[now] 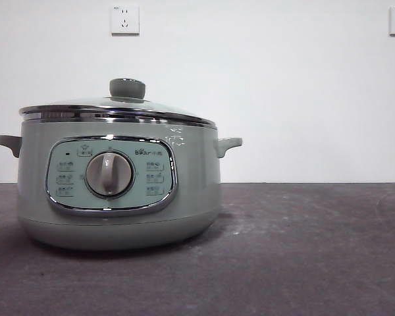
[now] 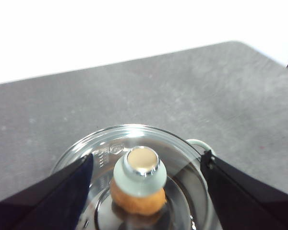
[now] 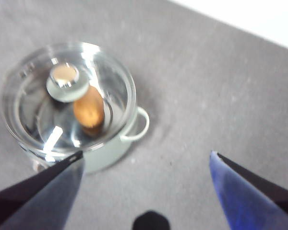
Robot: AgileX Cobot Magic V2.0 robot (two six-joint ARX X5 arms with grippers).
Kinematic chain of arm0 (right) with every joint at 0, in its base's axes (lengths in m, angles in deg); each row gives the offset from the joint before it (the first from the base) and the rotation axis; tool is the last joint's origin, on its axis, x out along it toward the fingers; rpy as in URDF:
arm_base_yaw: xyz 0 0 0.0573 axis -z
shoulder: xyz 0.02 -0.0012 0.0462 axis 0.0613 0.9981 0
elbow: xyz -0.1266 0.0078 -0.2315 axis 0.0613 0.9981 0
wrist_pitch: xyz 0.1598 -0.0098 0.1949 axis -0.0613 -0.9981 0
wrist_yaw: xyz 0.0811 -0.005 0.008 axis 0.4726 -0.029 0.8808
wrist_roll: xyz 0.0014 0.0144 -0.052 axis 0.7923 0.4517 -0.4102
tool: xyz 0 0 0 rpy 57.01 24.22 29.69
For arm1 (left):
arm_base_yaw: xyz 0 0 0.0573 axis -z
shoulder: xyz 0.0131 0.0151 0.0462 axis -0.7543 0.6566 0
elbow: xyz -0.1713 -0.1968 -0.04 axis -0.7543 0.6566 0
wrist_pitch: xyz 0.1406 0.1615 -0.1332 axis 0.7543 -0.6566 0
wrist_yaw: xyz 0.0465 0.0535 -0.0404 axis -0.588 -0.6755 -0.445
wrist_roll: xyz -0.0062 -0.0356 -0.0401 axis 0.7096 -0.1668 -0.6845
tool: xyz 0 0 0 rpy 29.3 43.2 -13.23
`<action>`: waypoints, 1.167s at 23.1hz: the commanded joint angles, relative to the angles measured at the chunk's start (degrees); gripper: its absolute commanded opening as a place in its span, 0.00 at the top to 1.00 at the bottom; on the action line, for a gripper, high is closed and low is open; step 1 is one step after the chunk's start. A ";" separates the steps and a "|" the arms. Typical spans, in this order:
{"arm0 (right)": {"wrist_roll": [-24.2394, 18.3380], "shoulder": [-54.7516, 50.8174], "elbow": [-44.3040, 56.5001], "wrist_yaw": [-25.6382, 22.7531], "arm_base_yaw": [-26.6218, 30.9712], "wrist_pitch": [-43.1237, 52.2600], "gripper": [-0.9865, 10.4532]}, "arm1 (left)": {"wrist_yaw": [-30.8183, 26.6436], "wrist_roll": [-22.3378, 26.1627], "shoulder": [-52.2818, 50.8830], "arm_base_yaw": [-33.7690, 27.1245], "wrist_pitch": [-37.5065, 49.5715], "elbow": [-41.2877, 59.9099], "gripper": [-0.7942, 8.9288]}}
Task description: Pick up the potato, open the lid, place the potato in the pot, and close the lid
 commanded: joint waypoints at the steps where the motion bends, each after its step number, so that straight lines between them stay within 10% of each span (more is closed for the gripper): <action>1: 0.55 -4.13 6.51 -0.24 0.00 4.42 0.71 | -0.50 1.18 -4.17 0.15 -3.13 -0.04 0.61; 3: 0.50 -8.24 13.38 -0.55 0.00 9.01 0.86 | -0.57 3.89 -6.84 0.17 -6.29 -0.04 0.92; 13: 2.27 -29.90 52.63 -3.32 -0.02 41.86 0.93 | -6.51 4.11 -21.55 0.22 -2.54 14.40 0.93; 27: 2.27 -31.01 57.96 -3.15 -0.02 42.16 0.91 | -6.40 1.09 -26.88 0.22 -2.36 22.67 0.92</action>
